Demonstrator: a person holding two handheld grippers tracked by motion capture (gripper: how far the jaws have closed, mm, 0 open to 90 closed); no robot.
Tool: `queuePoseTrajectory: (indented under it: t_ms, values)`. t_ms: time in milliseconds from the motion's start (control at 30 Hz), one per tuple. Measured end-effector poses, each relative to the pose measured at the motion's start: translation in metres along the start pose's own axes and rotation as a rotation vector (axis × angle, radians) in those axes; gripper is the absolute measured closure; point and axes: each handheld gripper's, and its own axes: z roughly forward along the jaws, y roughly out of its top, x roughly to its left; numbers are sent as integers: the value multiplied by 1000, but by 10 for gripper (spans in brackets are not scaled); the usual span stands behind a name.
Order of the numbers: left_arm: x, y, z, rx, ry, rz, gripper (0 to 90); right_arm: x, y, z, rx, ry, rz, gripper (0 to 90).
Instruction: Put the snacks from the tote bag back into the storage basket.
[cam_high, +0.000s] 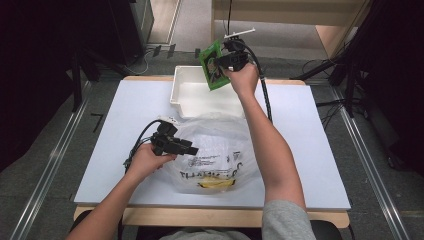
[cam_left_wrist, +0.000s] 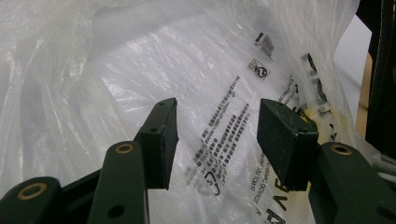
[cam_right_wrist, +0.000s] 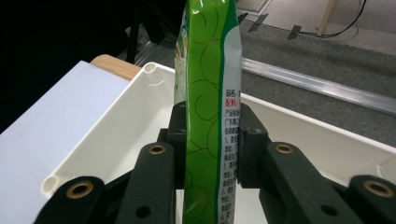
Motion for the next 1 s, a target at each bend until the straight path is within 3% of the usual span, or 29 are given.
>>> queuePoseTrajectory:
  t_ms: [167,367,533,600,667,733,833,900,1000]
  values:
    - [-1,1,1,6,2,15,490,-3,-3,13,-5,-5,5,740]
    - [0,1,0,3,1,13,490,-7,-6,30,12,-59,11,739]
    - [-1,1,-1,-3,-11,14,491,-8,5,31,31,-98,-3,740]
    - [-2,1,-1,0,-12,12,491,-9,7,32,6,-94,4,739]
    - [-1,1,0,0,-12,12,491,-10,8,35,26,-95,16,739]
    - [-1,1,0,0,-13,12,491,-8,8,41,40,-115,-6,739]
    - [-1,1,1,5,-12,14,491,-7,7,47,34,-104,0,739]
    - [-1,1,1,5,-13,12,491,-5,6,51,40,-121,-18,739]
    - [-1,1,0,4,-12,13,491,-8,5,55,35,-130,-4,739]
